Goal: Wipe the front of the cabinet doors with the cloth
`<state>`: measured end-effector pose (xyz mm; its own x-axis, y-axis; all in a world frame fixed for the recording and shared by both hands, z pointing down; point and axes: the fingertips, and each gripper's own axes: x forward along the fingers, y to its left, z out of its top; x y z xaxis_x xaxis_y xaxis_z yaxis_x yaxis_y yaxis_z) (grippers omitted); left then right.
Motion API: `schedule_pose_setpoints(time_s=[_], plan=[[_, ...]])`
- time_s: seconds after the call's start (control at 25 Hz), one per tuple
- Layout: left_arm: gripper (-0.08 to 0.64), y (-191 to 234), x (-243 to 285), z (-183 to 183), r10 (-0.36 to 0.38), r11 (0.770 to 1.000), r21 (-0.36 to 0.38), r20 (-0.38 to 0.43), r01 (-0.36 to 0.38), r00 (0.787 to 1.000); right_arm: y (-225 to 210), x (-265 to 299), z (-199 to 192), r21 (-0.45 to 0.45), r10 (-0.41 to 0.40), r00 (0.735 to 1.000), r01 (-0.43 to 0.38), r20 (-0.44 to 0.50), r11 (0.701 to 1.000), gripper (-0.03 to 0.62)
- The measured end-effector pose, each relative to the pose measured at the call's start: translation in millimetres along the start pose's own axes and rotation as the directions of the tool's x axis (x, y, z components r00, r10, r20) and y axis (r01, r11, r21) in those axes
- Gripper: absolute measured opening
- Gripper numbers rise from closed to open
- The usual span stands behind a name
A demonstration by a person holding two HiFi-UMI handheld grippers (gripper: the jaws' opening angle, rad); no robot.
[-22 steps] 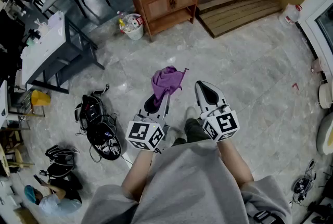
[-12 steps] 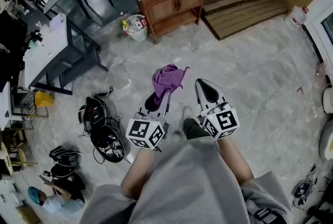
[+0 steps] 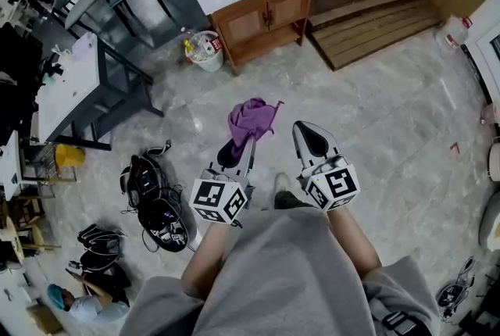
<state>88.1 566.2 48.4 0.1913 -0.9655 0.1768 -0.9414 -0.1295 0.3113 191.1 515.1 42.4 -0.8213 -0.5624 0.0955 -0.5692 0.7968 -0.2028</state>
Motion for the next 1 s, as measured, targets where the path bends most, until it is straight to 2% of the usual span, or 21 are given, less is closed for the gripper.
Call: schedule_pose_setpoints(time_s=[0.52,1.0], plan=[[0.084,16,79,11,0.035,0.999,0.039,-0.056,-0.033,0.998,-65,47,1,0.061,0.029,1.000,-0.030,0.006,0.998,0.009],[0.086,79,152,19,0.010,1.000,0.025,-0.081,-0.008,0.997,-102,128,-7,0.077,-0.004,1.000,0.006,-0.020,0.997,0.009]])
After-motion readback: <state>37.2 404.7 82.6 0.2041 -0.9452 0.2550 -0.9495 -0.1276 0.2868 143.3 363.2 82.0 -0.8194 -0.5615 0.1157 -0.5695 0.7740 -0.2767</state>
